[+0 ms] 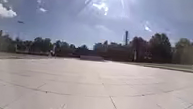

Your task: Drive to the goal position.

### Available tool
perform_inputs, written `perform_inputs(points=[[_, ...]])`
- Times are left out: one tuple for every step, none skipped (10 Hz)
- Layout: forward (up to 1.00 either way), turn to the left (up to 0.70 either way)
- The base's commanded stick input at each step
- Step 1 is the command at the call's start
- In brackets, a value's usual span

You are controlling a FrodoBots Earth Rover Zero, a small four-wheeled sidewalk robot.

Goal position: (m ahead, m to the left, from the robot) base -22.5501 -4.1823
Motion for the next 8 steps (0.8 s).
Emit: perform_inputs(points=[[0.05, 0.00], [0.05, 0.00], [0.05, 0.00], [0.05, 0.00], [0.05, 0.00], [0.05, 0.00], [0.05, 0.00], [0.05, 0.00]])
